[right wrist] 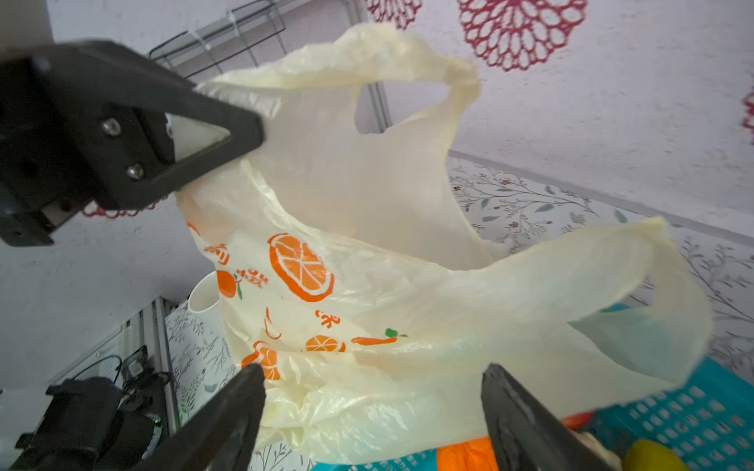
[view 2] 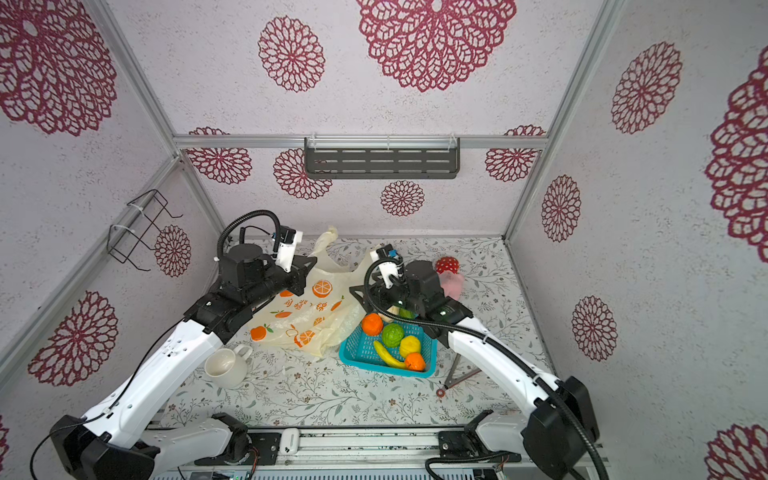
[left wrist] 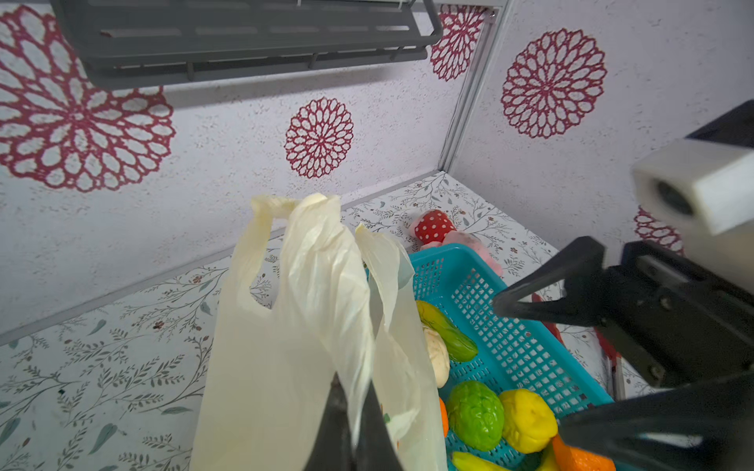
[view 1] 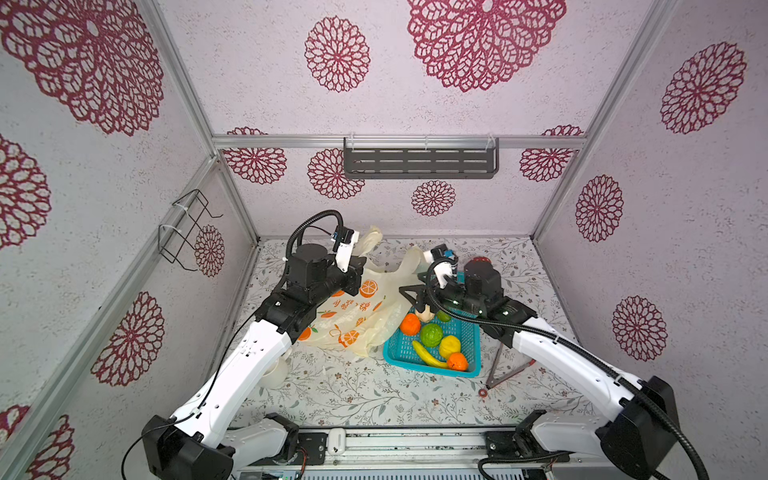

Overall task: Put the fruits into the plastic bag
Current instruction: 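Reach both grippers to the cream bag's handles and grasp them, then lift the bag by its handles with both grippers, raising it upright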

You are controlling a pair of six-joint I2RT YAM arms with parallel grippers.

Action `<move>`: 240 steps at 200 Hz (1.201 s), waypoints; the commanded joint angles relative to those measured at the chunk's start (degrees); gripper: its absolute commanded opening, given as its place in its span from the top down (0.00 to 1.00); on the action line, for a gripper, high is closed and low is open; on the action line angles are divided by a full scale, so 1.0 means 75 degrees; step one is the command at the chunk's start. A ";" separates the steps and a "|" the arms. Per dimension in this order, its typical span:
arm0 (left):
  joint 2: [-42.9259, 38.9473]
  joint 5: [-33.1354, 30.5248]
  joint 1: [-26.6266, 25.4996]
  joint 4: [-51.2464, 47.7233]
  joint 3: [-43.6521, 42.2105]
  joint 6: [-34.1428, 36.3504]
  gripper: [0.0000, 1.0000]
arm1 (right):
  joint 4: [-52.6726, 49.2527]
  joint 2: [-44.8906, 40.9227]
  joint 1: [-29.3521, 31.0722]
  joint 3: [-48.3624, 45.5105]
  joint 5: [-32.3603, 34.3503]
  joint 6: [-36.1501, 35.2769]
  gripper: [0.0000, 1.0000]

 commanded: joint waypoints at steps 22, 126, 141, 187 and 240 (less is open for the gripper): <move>-0.0307 0.0639 -0.0052 -0.0161 0.0120 0.0407 1.00 | -0.0103 0.0984 0.0534 0.1390 -0.0314 -0.0977 0.14; -0.0530 0.0735 -0.0081 0.0048 -0.0056 0.0429 1.00 | -0.1209 0.2339 0.0772 0.2955 -0.1720 -0.1587 1.00; -0.0540 0.0371 -0.0084 0.0328 -0.0129 0.0256 0.96 | -0.1059 0.2340 0.0806 0.2955 -0.1740 -0.1431 1.00; -0.0420 -0.2138 0.0072 -0.0066 0.0707 -0.1519 0.34 | -0.0418 0.2170 0.0730 0.3031 -0.0685 -0.0390 1.00; -0.0562 -0.2238 0.0091 -0.1040 0.1266 -0.2323 0.06 | -0.0195 0.2231 0.0450 0.3575 0.0722 0.1360 1.00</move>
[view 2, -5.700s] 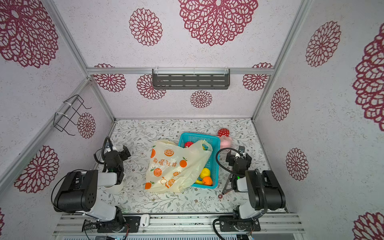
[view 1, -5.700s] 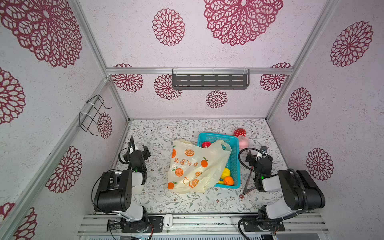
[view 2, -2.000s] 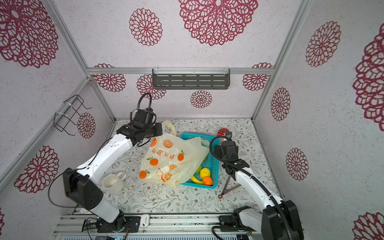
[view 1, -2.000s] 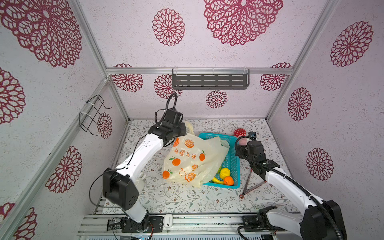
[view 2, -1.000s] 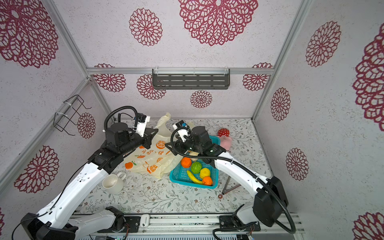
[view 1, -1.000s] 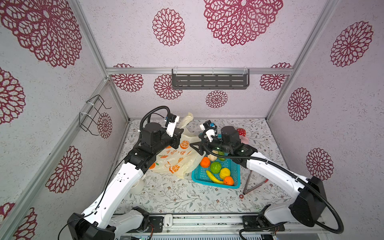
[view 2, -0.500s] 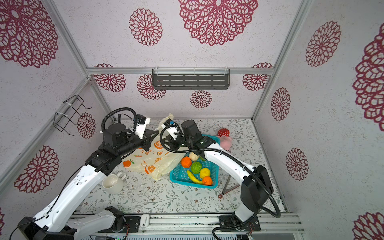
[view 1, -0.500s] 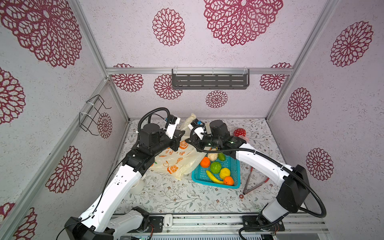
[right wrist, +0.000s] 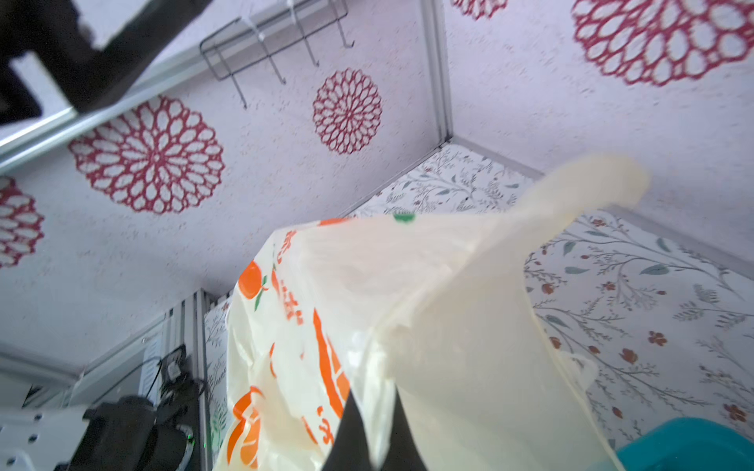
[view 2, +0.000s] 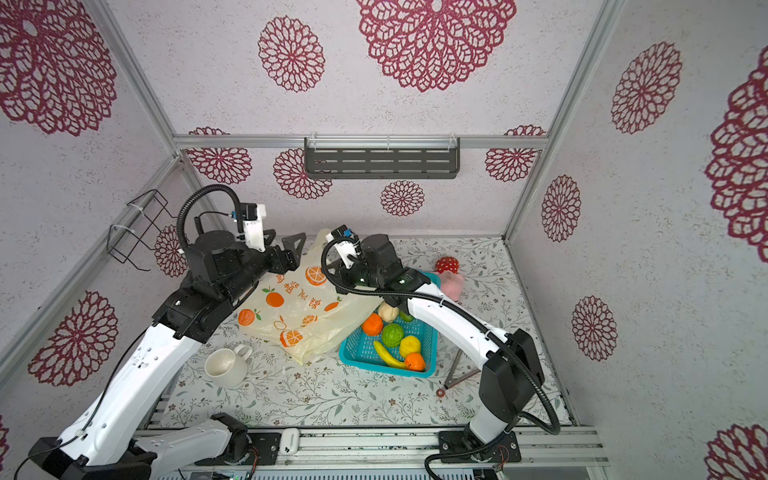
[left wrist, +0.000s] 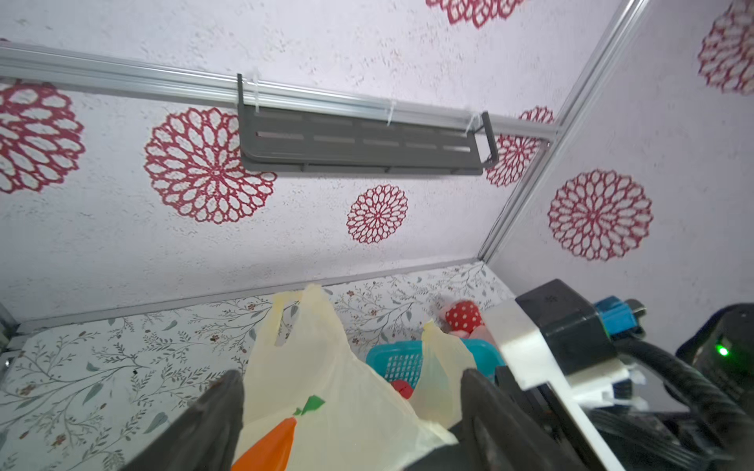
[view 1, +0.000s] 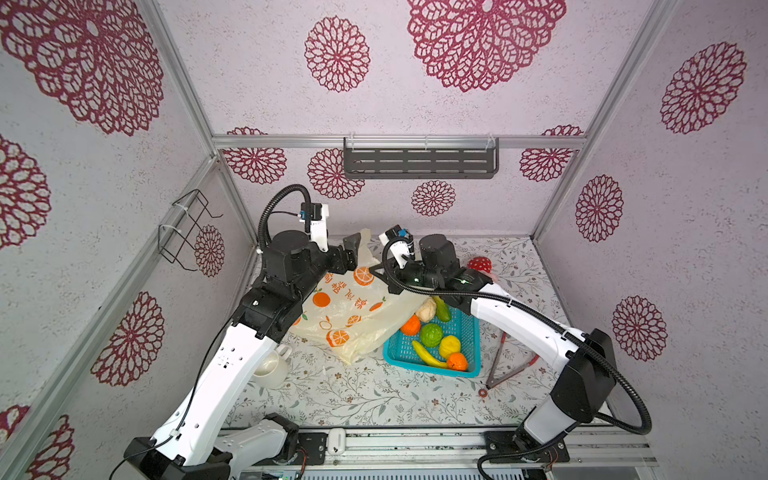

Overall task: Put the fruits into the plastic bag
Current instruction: 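Lift the bag by its handles with both grippers, raising it upright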

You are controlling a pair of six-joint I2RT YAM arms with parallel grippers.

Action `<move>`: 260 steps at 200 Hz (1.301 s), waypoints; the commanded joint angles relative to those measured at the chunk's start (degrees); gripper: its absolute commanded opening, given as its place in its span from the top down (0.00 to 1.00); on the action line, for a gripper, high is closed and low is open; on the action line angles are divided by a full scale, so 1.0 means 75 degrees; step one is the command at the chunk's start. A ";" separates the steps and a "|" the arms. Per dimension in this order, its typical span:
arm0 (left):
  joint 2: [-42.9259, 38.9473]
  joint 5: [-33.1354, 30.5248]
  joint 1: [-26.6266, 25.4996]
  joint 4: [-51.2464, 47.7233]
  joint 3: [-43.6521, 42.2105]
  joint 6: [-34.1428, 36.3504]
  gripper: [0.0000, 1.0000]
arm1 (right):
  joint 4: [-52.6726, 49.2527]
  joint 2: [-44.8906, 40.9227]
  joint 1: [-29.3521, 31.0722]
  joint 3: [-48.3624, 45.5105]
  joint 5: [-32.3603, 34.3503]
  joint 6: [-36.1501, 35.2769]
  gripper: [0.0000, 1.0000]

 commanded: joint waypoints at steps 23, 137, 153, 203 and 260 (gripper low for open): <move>-0.0961 -0.0418 0.0033 -0.0113 -0.0685 -0.1127 0.02 | 0.0585 -0.0185 -0.0317 0.0326 0.1200 0.1654 1.00; -0.1982 -0.2050 -0.0868 -0.0839 -0.1917 -0.2346 0.03 | 0.2197 -0.0606 -0.0992 -0.1126 0.2618 0.4294 1.00; -0.1679 -0.2263 -0.1307 -0.0596 -0.1991 -0.2361 0.03 | 0.2386 -0.0751 -0.1103 -0.1333 0.2847 0.4814 1.00; -0.0736 -0.2172 -0.1982 -0.0003 -0.1639 -0.2273 0.02 | 0.2573 -0.0887 -0.1146 -0.1703 0.2985 0.5525 1.00; -0.0550 -0.1070 -0.1982 0.0944 -0.1728 -0.2240 0.03 | 0.2873 -0.1164 -0.1105 -0.2061 0.3156 0.5852 1.00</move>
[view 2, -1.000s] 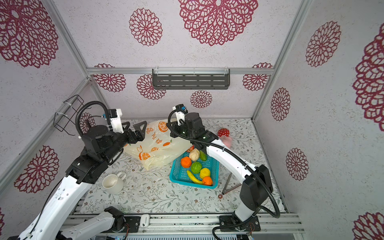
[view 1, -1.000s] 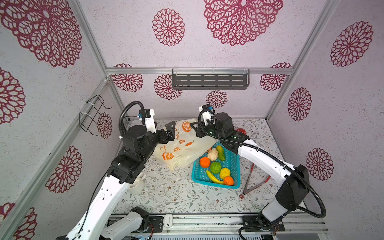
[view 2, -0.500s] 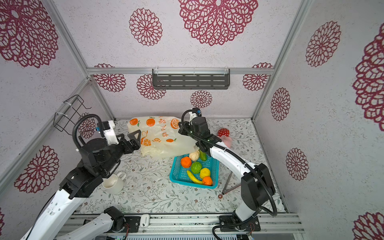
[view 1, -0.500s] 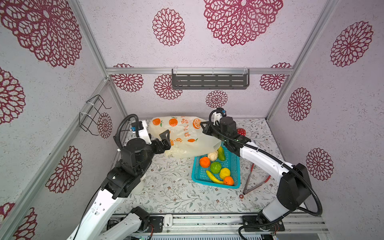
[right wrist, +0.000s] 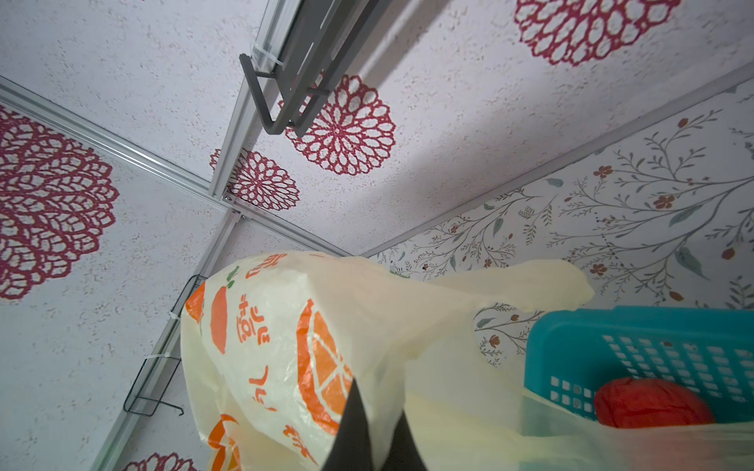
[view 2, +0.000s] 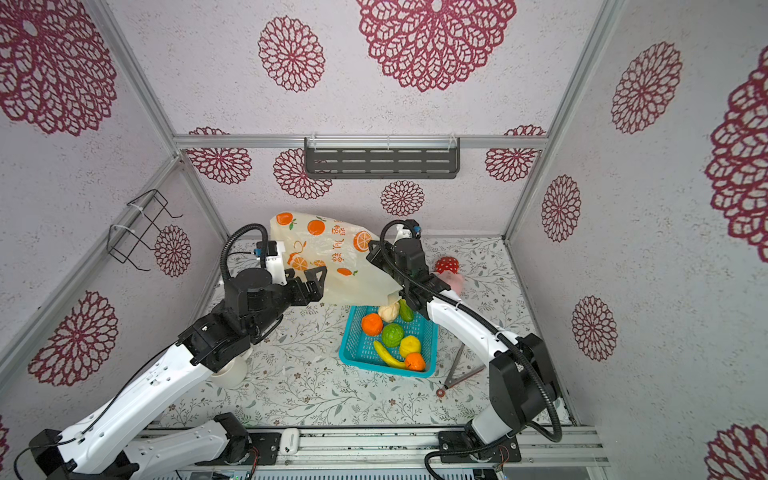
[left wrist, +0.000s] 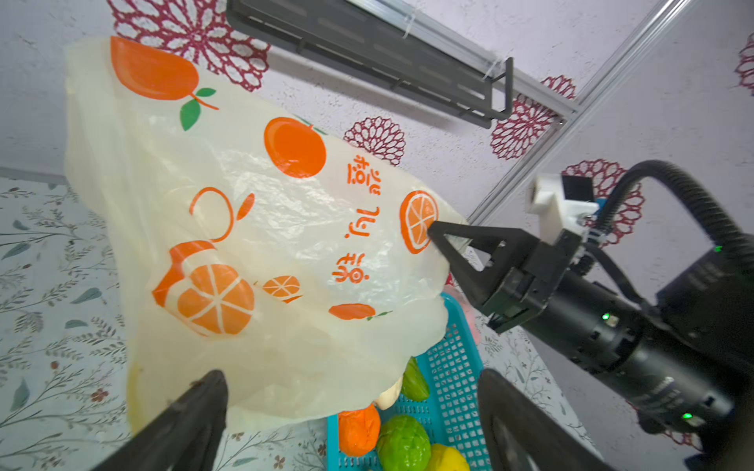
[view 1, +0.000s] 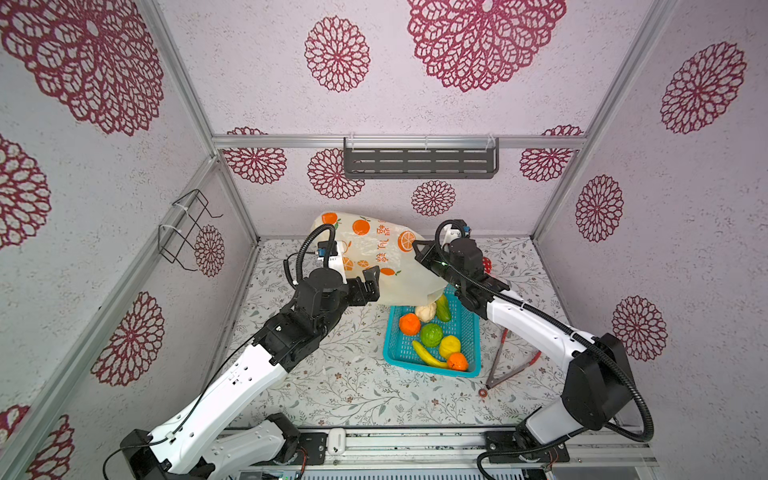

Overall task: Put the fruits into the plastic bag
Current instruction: 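Lift the bag by its handles with both grippers, raising it upright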

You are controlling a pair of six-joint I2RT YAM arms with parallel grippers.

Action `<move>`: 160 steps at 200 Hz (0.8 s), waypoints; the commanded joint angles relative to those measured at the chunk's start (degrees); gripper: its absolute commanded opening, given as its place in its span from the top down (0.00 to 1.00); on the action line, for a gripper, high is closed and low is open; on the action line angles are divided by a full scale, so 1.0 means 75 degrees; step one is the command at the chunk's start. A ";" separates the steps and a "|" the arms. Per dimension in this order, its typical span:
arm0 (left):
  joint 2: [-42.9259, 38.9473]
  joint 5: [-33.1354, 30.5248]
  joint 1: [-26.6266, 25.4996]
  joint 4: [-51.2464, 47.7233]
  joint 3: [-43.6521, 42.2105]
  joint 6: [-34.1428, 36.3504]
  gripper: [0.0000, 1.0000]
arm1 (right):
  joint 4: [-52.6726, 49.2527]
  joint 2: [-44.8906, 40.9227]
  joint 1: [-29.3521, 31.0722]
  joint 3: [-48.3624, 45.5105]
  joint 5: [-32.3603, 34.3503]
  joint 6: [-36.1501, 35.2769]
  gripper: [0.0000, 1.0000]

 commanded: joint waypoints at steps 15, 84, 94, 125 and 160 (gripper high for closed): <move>0.0197 0.0709 -0.0044 0.0654 0.0211 -0.0020 0.03 | 0.0486 -0.0601 0.0043 -0.0078 0.0323 0.0290 1.00; 0.0935 0.1283 -0.0169 0.0711 0.0431 0.0135 0.03 | 0.1232 -0.0683 0.0146 -0.0152 -0.0197 0.0557 1.00; 0.1135 0.1210 -0.0270 0.0566 0.0589 0.0332 0.03 | 0.1291 -0.0677 0.0169 -0.0155 -0.0249 0.0648 1.00; 0.1786 0.0732 -0.0574 0.0200 0.1065 0.1052 0.03 | 0.1470 -0.0659 0.0264 -0.0193 -0.0330 0.0848 1.00; 0.2360 0.0489 -0.0601 -0.0228 0.1509 0.1716 0.03 | 0.1658 -0.0816 0.0336 -0.0320 -0.0243 0.1068 1.00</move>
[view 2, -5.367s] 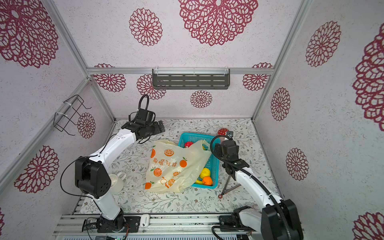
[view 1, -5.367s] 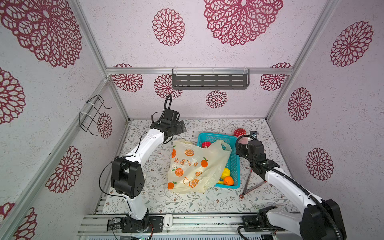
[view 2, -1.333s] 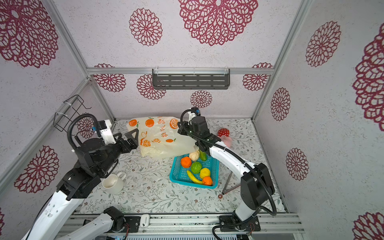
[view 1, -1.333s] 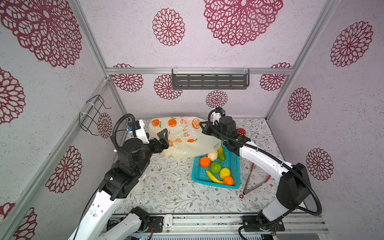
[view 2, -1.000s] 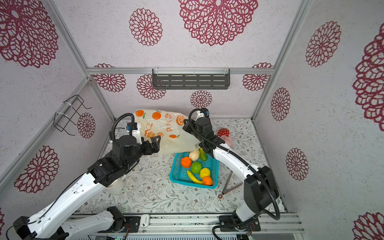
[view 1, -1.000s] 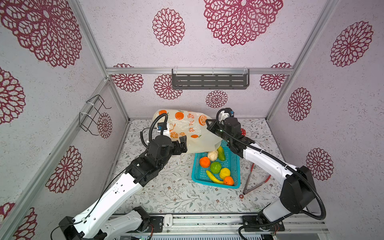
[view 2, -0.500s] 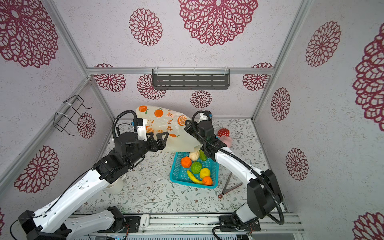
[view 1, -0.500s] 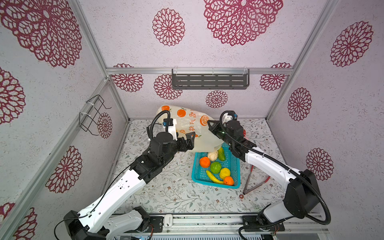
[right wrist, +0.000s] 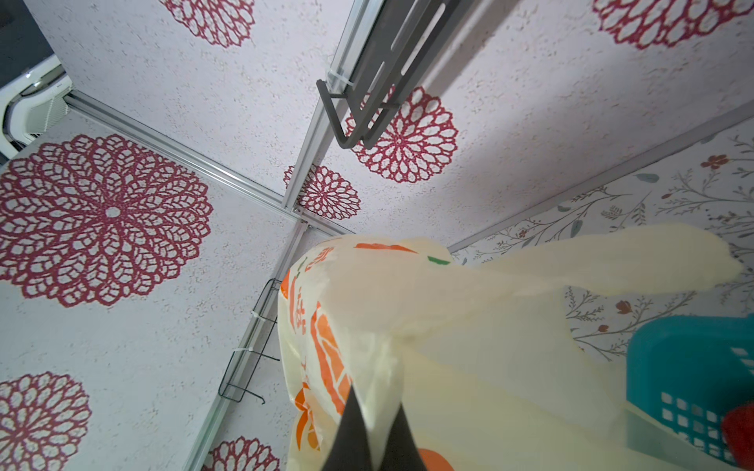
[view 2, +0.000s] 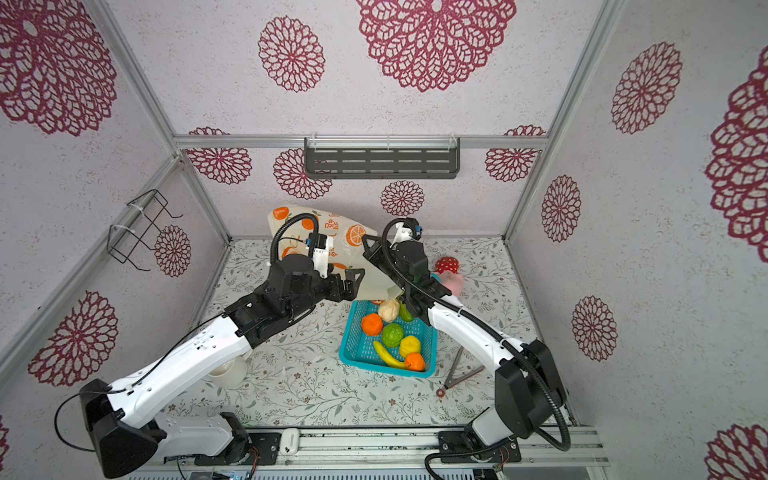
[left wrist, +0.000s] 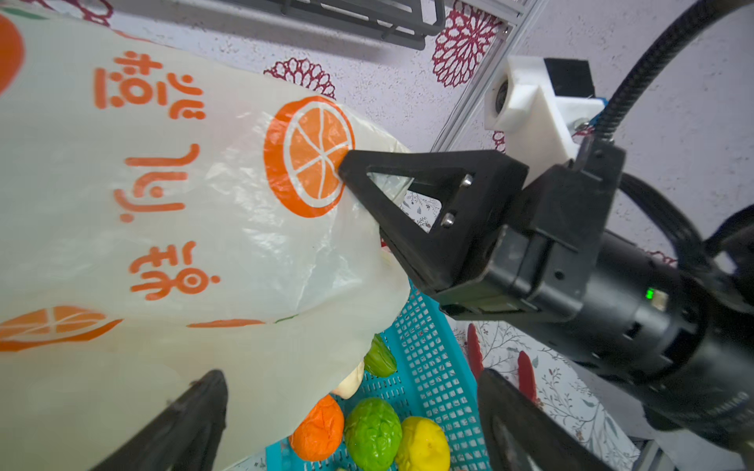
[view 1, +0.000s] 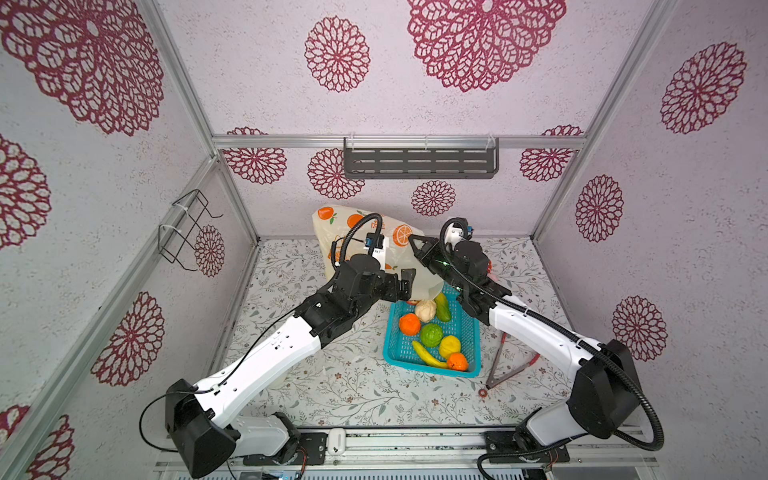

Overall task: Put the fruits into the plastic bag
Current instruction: 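Lift the bag by its handles with both grippers, raising it upright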

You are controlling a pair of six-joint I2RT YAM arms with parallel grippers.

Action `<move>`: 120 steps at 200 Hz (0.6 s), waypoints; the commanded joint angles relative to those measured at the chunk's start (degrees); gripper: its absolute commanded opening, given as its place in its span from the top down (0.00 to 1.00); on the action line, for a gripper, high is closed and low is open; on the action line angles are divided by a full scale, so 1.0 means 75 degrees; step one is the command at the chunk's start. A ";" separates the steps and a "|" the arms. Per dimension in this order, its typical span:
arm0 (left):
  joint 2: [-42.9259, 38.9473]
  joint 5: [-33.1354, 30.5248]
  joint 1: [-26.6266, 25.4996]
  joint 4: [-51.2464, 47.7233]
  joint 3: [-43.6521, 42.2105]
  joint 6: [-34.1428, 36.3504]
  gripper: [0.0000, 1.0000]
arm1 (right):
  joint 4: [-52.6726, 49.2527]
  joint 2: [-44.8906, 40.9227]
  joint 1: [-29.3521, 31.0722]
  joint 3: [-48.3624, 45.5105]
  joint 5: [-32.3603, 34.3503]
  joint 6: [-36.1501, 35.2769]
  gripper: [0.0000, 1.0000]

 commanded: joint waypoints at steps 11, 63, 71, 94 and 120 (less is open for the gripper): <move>0.0375 -0.0339 -0.0036 -0.0445 0.0357 0.0904 0.03 | 0.0552 -0.0514 0.0056 -0.0067 -0.0049 0.0300 1.00; 0.0883 -0.0562 -0.0001 -0.0245 0.0502 0.1582 0.02 | 0.0535 -0.0635 0.0068 -0.0068 -0.0139 0.0342 1.00; 0.0951 -0.0521 0.0021 -0.0157 0.0513 0.1630 0.01 | 0.0529 -0.0638 0.0068 -0.0073 -0.0168 0.0365 1.00; 0.1139 -0.0510 0.0046 0.0082 0.0591 0.1726 0.01 | 0.0531 -0.0596 0.0068 -0.0067 -0.0309 0.0511 1.00; 0.1263 -0.0481 0.0114 0.0474 0.0590 0.1726 0.07 | 0.0540 -0.0580 0.0077 -0.0080 -0.0444 0.0615 1.00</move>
